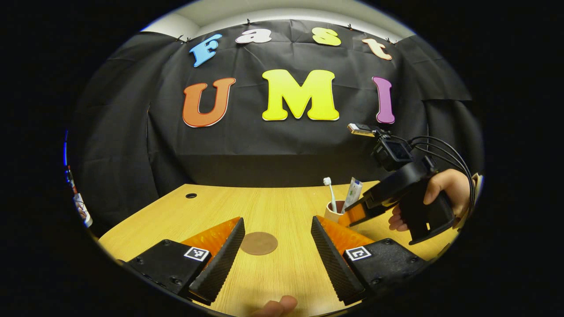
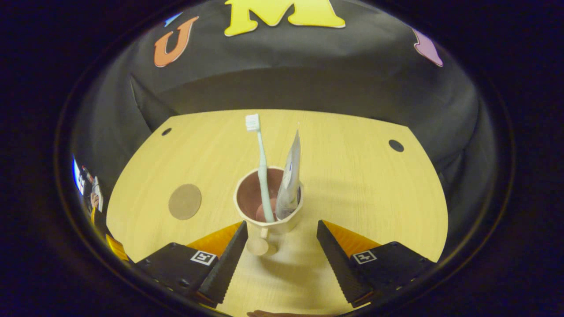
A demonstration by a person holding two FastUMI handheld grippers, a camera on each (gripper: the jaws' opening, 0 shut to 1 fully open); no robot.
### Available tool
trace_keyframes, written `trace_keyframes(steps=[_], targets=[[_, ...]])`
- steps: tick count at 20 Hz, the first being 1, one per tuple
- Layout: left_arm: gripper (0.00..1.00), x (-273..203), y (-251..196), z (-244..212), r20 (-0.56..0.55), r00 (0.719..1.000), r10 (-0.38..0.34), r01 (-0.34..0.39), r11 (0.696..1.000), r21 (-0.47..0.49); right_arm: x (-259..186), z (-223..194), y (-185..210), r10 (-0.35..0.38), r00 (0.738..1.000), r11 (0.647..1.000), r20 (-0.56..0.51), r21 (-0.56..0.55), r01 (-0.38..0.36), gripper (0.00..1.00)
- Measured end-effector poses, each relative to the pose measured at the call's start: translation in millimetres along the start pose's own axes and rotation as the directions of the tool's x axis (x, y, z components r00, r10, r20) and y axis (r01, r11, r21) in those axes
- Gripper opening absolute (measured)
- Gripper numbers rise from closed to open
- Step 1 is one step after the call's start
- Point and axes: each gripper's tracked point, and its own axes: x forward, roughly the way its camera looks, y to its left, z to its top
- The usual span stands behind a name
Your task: Put the toothbrush and toothpaste on the desktop into the cup, then pick up the cup and place it on the coaster on the desktop.
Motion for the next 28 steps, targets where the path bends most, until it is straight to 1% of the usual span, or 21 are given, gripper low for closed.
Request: trace_keyframes(steps=[2, 4, 5, 6, 7, 9, 10, 11, 12, 13, 14, 15, 18, 19, 20, 21, 25, 28], targets=[[0.96, -1.3, 2.3, -6.4, -0.014, 1.0, -0.001, 0.001, 1.0, -0.013, 11.7, -8.2, 0.4, -0.036, 0.997, 0.999, -0.073, 0.011, 0.037, 0.96], [0.96, -3.1, 4.2, -12.3, -0.025, 1.0, -0.002, 0.001, 1.0, -0.021, 18.9, -16.1, -1.4, -0.081, 0.986, 0.996, -0.145, 0.009, 0.083, 0.96], [0.96, -3.2, 4.5, -13.8, -0.028, 1.0, -0.004, 0.003, 1.0, -0.026, 21.7, -18.1, -0.1, -0.087, 0.982, 0.996, -0.166, 0.01, 0.09, 0.96], [0.96, -3.2, 3.8, -16.1, -0.033, 0.999, -0.011, 0.01, 1.0, -0.029, 25.5, -20.2, 0.7, -0.091, 0.979, 0.995, -0.182, 0.013, 0.095, 0.93], [0.96, -2.3, 2.8, -19.0, -0.039, 0.999, -0.019, 0.017, 0.999, -0.031, 27.4, -21.5, 1.9, -0.09, 0.976, 0.995, -0.197, 0.024, 0.097, 0.88], [0.96, -3.5, 1.6, -23.8, -0.05, 0.998, -0.028, 0.026, 0.999, -0.03, 33.4, -24.0, 8.9, -0.063, 0.973, 0.994, -0.222, 0.074, 0.082, 0.82], [0.96, -3.4, 1.4, -25.4, -0.055, 0.998, -0.03, 0.029, 0.999, -0.03, 36.1, -23.1, 9.7, -0.063, 0.973, 0.992, -0.224, 0.089, 0.085, 0.79], [0.96, -4.1, 2.1, -25.9, -0.057, 0.998, -0.033, 0.032, 0.999, -0.032, 35.7, -22.5, 13.3, -0.056, 0.974, 0.993, -0.22, 0.092, 0.078, 0.7], [0.96, -5.1, 2.1, -27.8, -0.058, 0.998, -0.037, 0.035, 0.999, -0.036, 32.8, -22.8, 15.5, -0.064, 0.972, 0.992, -0.225, 0.089, 0.086, 0.66], [0.96, -6.2, 1.9, -29.5, -0.058, 0.997, -0.042, 0.039, 0.998, -0.039, 31.9, -23.6, 15.2, -0.076, 0.972, 0.99, -0.223, 0.095, 0.1, 0.54], [0.96, -7.4, 1.6, -29.8, -0.06, 0.997, -0.044, 0.041, 0.998, -0.042, 31.6, -26.6, 13.7, -0.097, 0.969, 0.989, -0.227, 0.09, 0.12, 0.46], [0.96, -8.6, 1.6, -31.3, -0.064, 0.997, -0.046, 0.044, 0.998, -0.044, 27.4, -26.6, 15.8, -0.106, 0.968, 0.99, -0.227, 0.071, 0.125, 0.28], [0.96, -9.7, 2.9, -31.5, -0.061, 0.997, -0.046, 0.044, 0.998, -0.047, 28.0, -27.1, 15.5, -0.111, 0.967, 0.99, -0.229, 0.062, 0.128, 0.26], [1.0, -9.9, 4.6, -31.0, -0.059, 0.997, -0.044, 0.042, 0.998, -0.047, 25.2, -26.4, 15.5, -0.113, 0.966, 0.991, -0.233, 0.045, 0.127, 0.25], [0.96, -10.9, 5.5, -31.5, -0.059, 0.997, -0.044, 0.041, 0.998, -0.047, 27.5, -26.9, 13.6, -0.117, 0.966, 0.991, -0.232, 0.03, 0.128, 0.24], [0.96, -11.4, 7.0, -31.0, -0.057, 0.997, -0.043, 0.04, 0.998, -0.047, 27.5, -26.2, 13.0, -0.12, 0.964, 0.992, -0.235, 0.015, 0.128, 0.23], [0.96, -16.3, 16.8, -31.9, -0.045, 0.998, -0.033, 0.03, 0.998, -0.056, 27.7, -22.7, 16.0, -0.084, 0.97, 0.996, -0.226, 0.022, 0.091, 0.23], [0.96, -20.2, 25.6, -39.6, -0.057, 0.998, -0.024, 0.02, 0.997, -0.07, 28.8, -19.0, 15.2, -0.078, 0.977, 0.997, -0.197, 0.001, 0.08, 0.23]])
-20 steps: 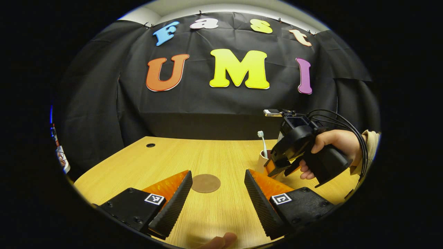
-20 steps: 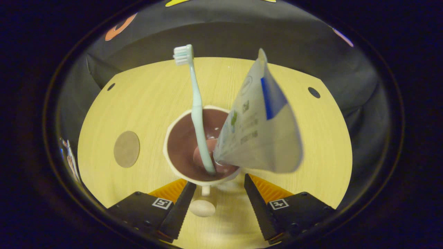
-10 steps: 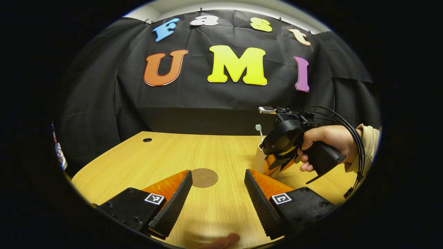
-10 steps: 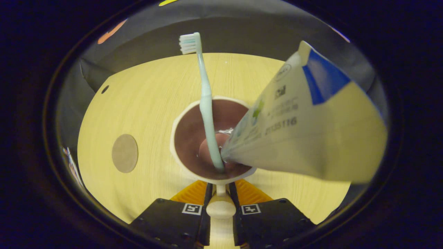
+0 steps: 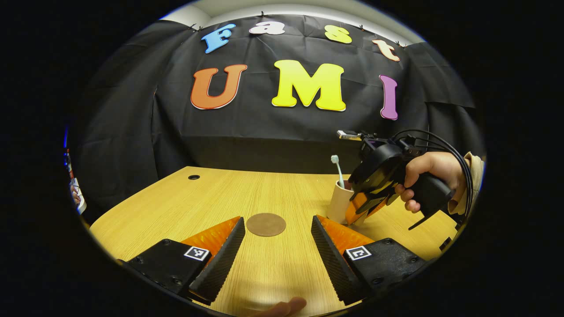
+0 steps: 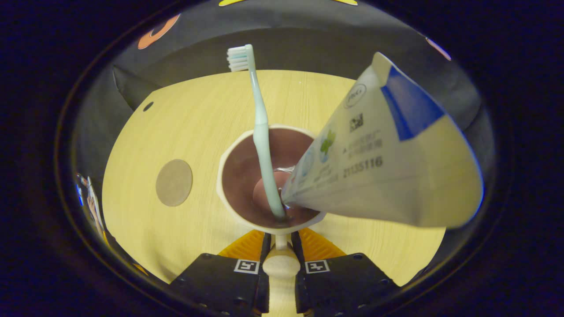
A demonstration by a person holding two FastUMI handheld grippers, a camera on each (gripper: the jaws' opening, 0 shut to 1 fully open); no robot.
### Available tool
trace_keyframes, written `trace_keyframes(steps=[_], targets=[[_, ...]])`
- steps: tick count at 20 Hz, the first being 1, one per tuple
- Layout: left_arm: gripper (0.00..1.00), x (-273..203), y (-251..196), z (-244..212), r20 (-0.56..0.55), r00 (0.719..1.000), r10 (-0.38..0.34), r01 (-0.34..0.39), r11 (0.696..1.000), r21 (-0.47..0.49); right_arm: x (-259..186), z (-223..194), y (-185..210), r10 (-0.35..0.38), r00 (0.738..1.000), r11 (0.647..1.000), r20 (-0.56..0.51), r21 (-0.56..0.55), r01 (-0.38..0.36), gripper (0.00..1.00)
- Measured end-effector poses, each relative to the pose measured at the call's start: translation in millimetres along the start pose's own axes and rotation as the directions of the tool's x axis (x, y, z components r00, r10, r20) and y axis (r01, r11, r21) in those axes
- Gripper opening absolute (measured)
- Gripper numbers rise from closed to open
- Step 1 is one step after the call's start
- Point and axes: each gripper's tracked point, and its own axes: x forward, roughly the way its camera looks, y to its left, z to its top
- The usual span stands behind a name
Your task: Put the toothbrush and toothpaste on the desktop into the cup, then pick up the cup and place it on the coaster on the desktop.
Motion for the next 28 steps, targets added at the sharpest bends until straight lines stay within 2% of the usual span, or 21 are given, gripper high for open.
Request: trace_keyframes(steps=[6, 7, 8, 10, 11, 12, 18, 25, 28], targets=[[0.96, -6.9, 23.0, -13.0, -0.011, 0.999, 0.035, -0.035, 0.999, -0.024, 0.9, 5.5, 1.5, 0.033, 0.999, 0.998, 0.022, -0.052, -0.032, 0.23], [1.0, -8.6, 24.2, -14.6, -0.015, 0.999, 0.036, -0.036, 0.999, -0.023, 1.0, 6.2, 2.5, 0.039, 0.999, 0.997, 0.025, -0.062, -0.037, 0.23], [0.96, -10.6, 27.4, -14.7, -0.012, 0.999, 0.041, -0.042, 0.999, -0.02, 0.8, 4.8, 2.9, 0.045, 0.999, 0.996, 0.027, -0.078, -0.043, 0.23], [0.96, -15.1, 34.1, -13.8, 0.003, 0.999, 0.046, -0.046, 0.999, -0.014, 2.2, 5.9, 3.6, 0.068, 0.997, 0.992, 0.031, -0.108, -0.064, 0.23], [1.0, -16.4, 37.0, -14.1, 0.008, 0.999, 0.047, -0.047, 0.999, -0.012, 2.0, 6.9, 3.8, 0.075, 0.997, 0.99, 0.033, -0.122, -0.071, 0.23], [0.96, -16.5, 38.7, -14.0, 0.013, 0.999, 0.048, -0.048, 0.999, -0.01, 1.8, 7.0, 3.1, 0.083, 0.996, 0.988, 0.033, -0.136, -0.077, 0.23], [0.96, -26.5, 55.6, -18.4, 0.044, 0.998, 0.045, -0.043, 0.998, -0.036, -1.4, 6.6, -1.5, 0.105, 0.994, 0.978, 0.007, -0.182, -0.102, 0.23], [0.96, -31.4, 75.1, -27.3, 0.048, 0.998, 0.05, -0.047, 0.997, -0.066, -4.1, 6.1, -2.4, 0.106, 0.994, 0.977, -0.013, -0.187, -0.107, 0.23], [0.96, -34.0, 76.3, -28.0, 0.048, 0.998, 0.049, -0.046, 0.997, -0.069, -7.0, 6.5, 2.4, 0.103, 0.995, 0.982, -0.016, -0.156, -0.104, 0.22]])
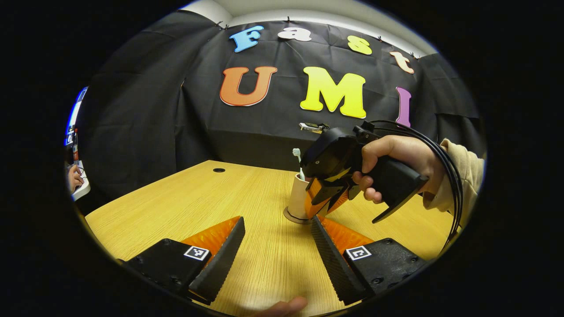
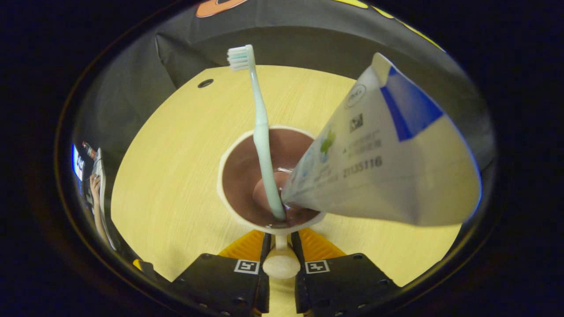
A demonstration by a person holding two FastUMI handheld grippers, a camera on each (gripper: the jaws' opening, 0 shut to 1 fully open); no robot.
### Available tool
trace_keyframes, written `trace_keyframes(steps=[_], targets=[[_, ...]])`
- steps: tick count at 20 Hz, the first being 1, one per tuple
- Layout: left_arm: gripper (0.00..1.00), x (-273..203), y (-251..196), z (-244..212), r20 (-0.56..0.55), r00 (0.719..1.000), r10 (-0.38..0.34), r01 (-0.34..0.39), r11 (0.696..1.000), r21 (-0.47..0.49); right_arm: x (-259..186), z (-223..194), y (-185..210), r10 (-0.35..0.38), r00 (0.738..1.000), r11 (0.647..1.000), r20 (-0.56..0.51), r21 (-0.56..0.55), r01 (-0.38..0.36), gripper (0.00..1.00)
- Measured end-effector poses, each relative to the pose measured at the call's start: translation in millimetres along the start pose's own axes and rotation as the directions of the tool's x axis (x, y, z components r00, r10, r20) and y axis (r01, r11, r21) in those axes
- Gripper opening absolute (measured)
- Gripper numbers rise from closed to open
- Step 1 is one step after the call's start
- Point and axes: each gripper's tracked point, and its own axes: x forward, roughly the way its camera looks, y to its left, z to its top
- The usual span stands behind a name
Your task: Put the toothbrush and toothpaste on the desktop into the cup, then pick up the cup and place it on the coaster on the desktop.
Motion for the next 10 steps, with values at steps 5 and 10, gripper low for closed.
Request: trace_keyframes(steps=[5, 10], targets=[[0.96, -4.5, -3.5, -2.4, -0.006, 1.0, -0.003, 0.003, 1.0, 0.011, -7.9, 5.3, 5.3, 0.045, 0.998, 0.998, 0.047, 0.035, -0.047, 0.3], [0.96, -5.0, -4.3, 0.9, 0.0, 1.0, 0.01, -0.01, 0.999, 0.045, -38.6, 7.9, -6.0, 0.043, 0.988, 0.998, 0.15, 0.045, -0.05, 0.8]])
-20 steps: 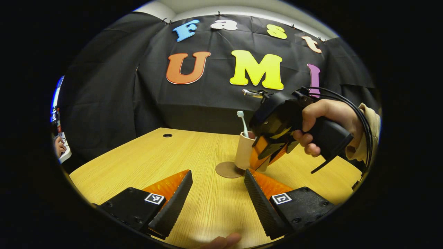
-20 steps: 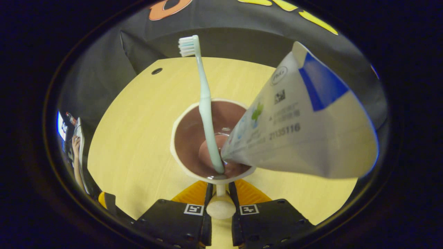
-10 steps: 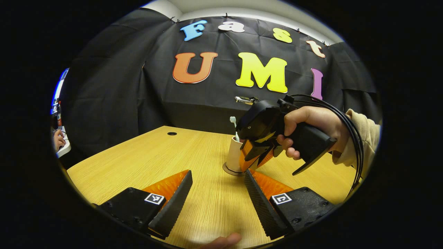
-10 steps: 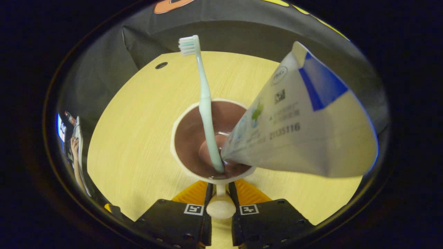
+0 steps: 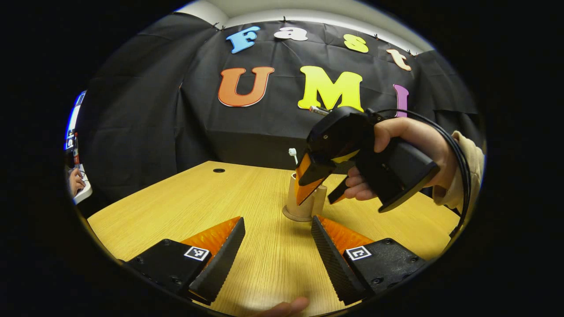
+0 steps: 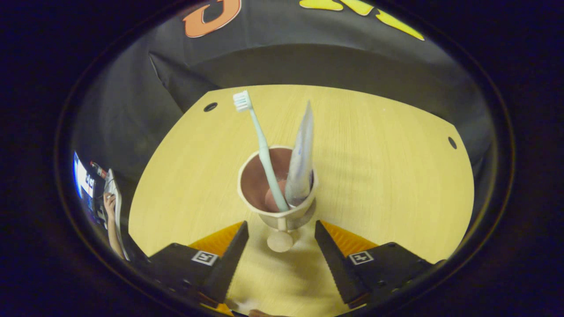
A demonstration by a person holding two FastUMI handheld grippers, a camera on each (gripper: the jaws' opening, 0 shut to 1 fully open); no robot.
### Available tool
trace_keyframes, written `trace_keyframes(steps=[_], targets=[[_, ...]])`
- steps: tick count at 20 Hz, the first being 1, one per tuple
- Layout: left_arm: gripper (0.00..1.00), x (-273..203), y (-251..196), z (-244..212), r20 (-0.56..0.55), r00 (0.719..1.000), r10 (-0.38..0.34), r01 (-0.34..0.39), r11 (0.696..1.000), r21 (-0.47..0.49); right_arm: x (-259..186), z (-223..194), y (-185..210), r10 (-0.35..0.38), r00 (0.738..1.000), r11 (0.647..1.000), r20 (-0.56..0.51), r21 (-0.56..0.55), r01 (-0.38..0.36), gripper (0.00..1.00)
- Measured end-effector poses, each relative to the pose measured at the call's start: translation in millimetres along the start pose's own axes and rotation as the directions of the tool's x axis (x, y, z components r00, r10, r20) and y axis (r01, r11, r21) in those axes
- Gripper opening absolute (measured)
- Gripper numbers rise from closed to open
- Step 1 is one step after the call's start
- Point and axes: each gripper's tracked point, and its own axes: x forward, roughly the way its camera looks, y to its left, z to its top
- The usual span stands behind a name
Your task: Put the toothbrush and toothpaste on the desktop into the cup, then pick up the cup and place it on the coaster on the desktop.
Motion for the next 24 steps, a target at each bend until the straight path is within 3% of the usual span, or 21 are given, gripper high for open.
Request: trace_keyframes(steps=[1, 5, 11, 18, 21, 24], targets=[[0.96, -0.7, -3.0, 3.5, 0.003, 1.0, -0.002, 0.002, 1.0, 0.004, -6.2, -1.3, -4.1, -0.009, 1.0, 1.0, 0.018, -0.006, 0.009, 0.97], [0.96, -4.3, -7.2, 11.9, 0.004, 1.0, -0.013, 0.013, 1.0, -0.009, -40.7, -7.5, -10.9, 0.037, 0.996, 0.999, 0.077, 0.033, -0.04, 0.91], [0.96, -12.1, -21.3, 28.4, 0.011, 1.0, -0.018, 0.018, 1.0, 0.007, -111.0, -26.0, -52.7, 0.0, 0.961, 0.998, 0.276, 0.054, -0.015, 0.94], [0.96, -40.7, -55.4, 59.1, 0.041, 0.997, -0.069, 0.068, 0.997, 0.021, -186.2, -86.1, -102.8, -0.072, 0.872, 0.996, 0.484, 0.079, 0.039, 0.94], [0.96, -57.6, -69.5, 70.9, 0.063, 0.994, -0.087, 0.085, 0.996, 0.035, -216.4, -111.4, -103.9, -0.054, 0.835, 0.997, 0.548, 0.069, 0.02, 0.95], [0.96, -71.8, -79.8, 77.8, 0.072, 0.993, -0.097, 0.093, 0.994, 0.052, -224.0, -120.1, -123.5, -0.128, 0.765, 0.992, 0.631, 0.063, 0.113, 0.96]])
